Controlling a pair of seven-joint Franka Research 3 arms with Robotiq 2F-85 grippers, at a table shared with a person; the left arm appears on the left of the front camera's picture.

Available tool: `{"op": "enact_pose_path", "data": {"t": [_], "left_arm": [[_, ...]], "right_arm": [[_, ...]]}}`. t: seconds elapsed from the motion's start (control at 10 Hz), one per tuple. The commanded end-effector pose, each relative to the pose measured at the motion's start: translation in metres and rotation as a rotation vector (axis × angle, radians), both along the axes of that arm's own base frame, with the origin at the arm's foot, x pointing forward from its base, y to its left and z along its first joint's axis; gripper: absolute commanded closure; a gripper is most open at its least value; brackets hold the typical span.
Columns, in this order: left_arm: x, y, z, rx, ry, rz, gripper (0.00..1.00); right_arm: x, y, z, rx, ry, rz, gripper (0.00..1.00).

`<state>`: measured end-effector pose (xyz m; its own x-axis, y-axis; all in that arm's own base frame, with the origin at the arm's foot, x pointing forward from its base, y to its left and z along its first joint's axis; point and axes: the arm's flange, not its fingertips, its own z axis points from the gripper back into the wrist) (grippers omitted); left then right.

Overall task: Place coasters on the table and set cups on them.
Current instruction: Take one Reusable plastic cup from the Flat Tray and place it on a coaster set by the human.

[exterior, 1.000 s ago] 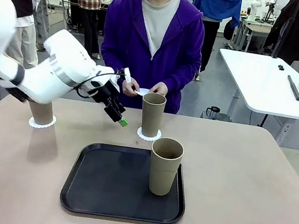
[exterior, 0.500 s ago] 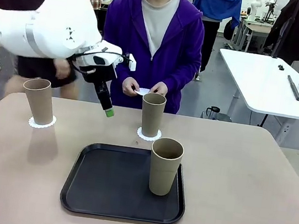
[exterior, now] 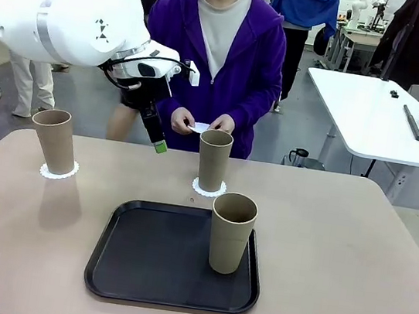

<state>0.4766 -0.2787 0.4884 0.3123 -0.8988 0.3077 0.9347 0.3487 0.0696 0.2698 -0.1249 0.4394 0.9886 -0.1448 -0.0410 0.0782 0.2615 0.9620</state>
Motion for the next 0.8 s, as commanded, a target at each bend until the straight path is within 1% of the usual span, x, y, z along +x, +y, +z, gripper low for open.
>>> {"op": "enact_pose_path", "data": {"t": [0.0, 0.7], "left_arm": [[-0.0009, 0.0032, -0.0030, 0.001, 0.006, 0.003, 0.00], [-0.0009, 0.0032, -0.0030, 0.001, 0.006, 0.003, 0.00]], "right_arm": [[-0.0008, 0.0008, 0.0009, 0.010, -0.003, -0.001, 0.00], [-0.0008, 0.0008, 0.0009, 0.010, -0.003, -0.001, 0.00]]}}
